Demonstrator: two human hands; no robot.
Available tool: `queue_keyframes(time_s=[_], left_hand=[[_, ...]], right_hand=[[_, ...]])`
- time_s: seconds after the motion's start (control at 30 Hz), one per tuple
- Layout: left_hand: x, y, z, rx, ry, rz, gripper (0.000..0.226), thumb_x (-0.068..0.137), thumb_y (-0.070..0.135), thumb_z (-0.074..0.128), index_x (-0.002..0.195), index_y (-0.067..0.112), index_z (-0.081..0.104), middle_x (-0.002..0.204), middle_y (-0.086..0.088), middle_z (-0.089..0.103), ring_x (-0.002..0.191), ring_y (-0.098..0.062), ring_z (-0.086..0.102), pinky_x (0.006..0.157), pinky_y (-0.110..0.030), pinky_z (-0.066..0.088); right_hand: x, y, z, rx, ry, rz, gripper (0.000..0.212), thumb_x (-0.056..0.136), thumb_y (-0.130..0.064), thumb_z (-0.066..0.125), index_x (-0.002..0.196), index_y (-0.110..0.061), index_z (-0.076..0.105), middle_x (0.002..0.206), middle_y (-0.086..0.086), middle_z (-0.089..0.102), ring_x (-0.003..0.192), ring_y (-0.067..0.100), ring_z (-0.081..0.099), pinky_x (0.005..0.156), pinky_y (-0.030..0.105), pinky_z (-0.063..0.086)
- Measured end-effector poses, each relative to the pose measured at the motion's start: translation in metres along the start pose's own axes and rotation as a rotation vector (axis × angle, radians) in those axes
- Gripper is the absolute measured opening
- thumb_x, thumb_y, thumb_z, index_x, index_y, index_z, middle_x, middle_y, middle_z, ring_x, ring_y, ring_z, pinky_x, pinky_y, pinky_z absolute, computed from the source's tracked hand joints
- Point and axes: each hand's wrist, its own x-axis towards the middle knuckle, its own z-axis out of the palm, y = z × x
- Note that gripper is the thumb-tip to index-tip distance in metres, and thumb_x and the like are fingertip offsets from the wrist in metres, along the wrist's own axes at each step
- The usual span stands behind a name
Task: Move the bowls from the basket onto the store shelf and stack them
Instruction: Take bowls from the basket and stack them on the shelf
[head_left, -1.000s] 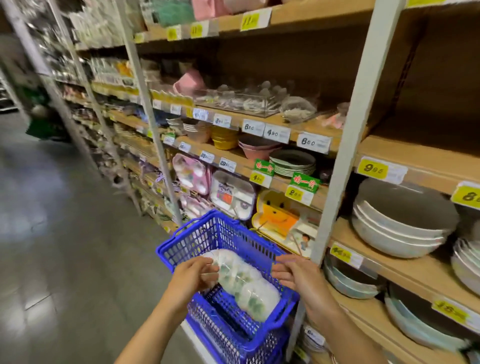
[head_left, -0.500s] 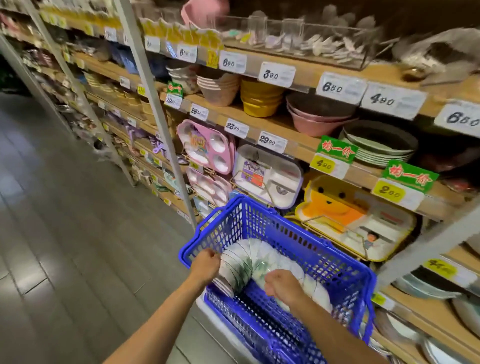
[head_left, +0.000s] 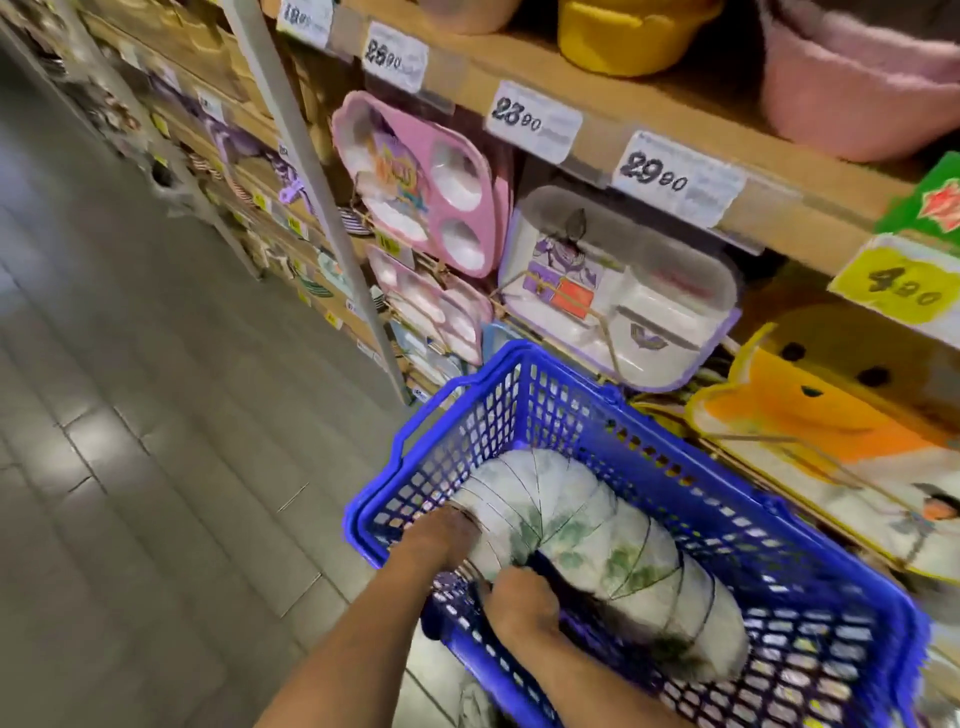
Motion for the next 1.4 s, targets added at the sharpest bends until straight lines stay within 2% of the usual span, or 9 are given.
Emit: queue_keyframes(time_s=[0.13,0.33,0.67,0.9,1.07,1.2,1.3,1.33,1.4], left_hand=[[0.005,0.003,0.004,0.013,0.036,-0.014,0.04,0.099,0.006,0.032,0.134,-0.004,0.047,0.14,-0.021,0.051,0.128,-0.034,0.05,0.104,-0.039,0.039],[0.01,0.003,0.011,0.232,0.077,-0.038,0.039,0.097,0.003,0.036,0.132,-0.001,0.05,0.137,-0.017,0.054,0.126,-0.035,0.052,0.102,-0.044,0.043],[0.004,-0.002,0.01,0.41,0.158,-0.021,0.042,0.094,0.002,0.047,0.135,0.011,0.043,0.131,-0.01,0.057,0.121,-0.029,0.057,0.096,-0.043,0.047],[-0.018,-0.006,-0.003,0.326,0.264,0.046,0.04,0.097,0.003,0.037,0.135,0.01,0.044,0.129,-0.012,0.056,0.117,-0.032,0.059,0.092,-0.045,0.049],[-0.033,-0.014,-0.01,0.082,0.29,0.13,0.053,0.099,0.012,0.038,0.15,0.017,0.027,0.147,-0.013,0.043,0.124,-0.034,0.053,0.097,-0.042,0.043],[-0.045,-0.023,-0.023,-0.192,0.349,0.17,0.054,0.095,0.011,0.049,0.147,0.016,0.035,0.14,-0.013,0.051,0.124,-0.033,0.052,0.099,-0.035,0.041],[-0.06,-0.032,-0.032,-0.529,0.317,0.201,0.046,0.09,0.005,0.054,0.135,0.014,0.05,0.127,-0.008,0.061,0.117,-0.031,0.058,0.097,-0.038,0.047],[-0.067,-0.033,-0.034,-0.673,0.296,0.209,0.043,0.089,0.002,0.055,0.129,0.016,0.055,0.12,-0.005,0.065,0.112,-0.029,0.061,0.091,-0.04,0.051],[-0.084,-0.03,-0.04,-0.944,0.248,0.22,0.037,0.088,0.002,0.054,0.12,0.018,0.061,0.105,-0.001,0.071,0.093,-0.022,0.067,0.071,-0.034,0.055]], right_hand=[[0.01,-0.005,0.008,-0.079,0.039,0.019,0.034,0.097,-0.015,0.039,0.118,-0.012,0.066,0.12,0.007,0.067,0.113,0.024,0.063,0.089,0.032,0.05],[0.019,-0.017,0.006,-0.076,-0.006,0.102,0.04,0.094,0.0,0.038,0.121,-0.012,0.065,0.124,0.006,0.066,0.112,0.022,0.063,0.085,0.031,0.05],[0.006,-0.014,-0.012,-0.034,0.089,0.095,0.035,0.095,-0.007,0.038,0.117,-0.01,0.066,0.117,0.007,0.069,0.106,0.022,0.066,0.082,0.03,0.052],[-0.013,-0.004,-0.035,-0.004,0.103,0.038,0.035,0.095,-0.012,0.039,0.114,-0.007,0.068,0.117,0.011,0.069,0.108,0.027,0.065,0.084,0.031,0.05],[-0.036,0.004,-0.061,-0.011,0.126,-0.06,0.035,0.095,-0.013,0.04,0.116,-0.005,0.066,0.119,0.016,0.066,0.11,0.033,0.062,0.085,0.037,0.052],[-0.054,0.013,-0.09,0.164,0.084,-0.037,0.04,0.096,-0.03,0.039,0.105,-0.003,0.067,0.112,0.018,0.066,0.104,0.033,0.062,0.076,0.031,0.045],[-0.071,0.024,-0.115,0.3,-0.009,-0.068,0.038,0.098,-0.031,0.04,0.08,-0.004,0.059,0.094,0.018,0.068,0.081,0.029,0.066,0.064,0.025,0.044],[-0.078,0.027,-0.125,0.359,-0.04,-0.084,0.041,0.099,-0.031,0.039,0.075,-0.003,0.057,0.092,0.021,0.07,0.066,0.025,0.066,0.059,0.023,0.047],[-0.095,0.033,-0.148,0.526,-0.132,-0.125,0.048,0.1,-0.029,0.038,0.072,0.001,0.061,0.091,0.031,0.069,0.043,0.017,0.06,0.052,0.022,0.05]])
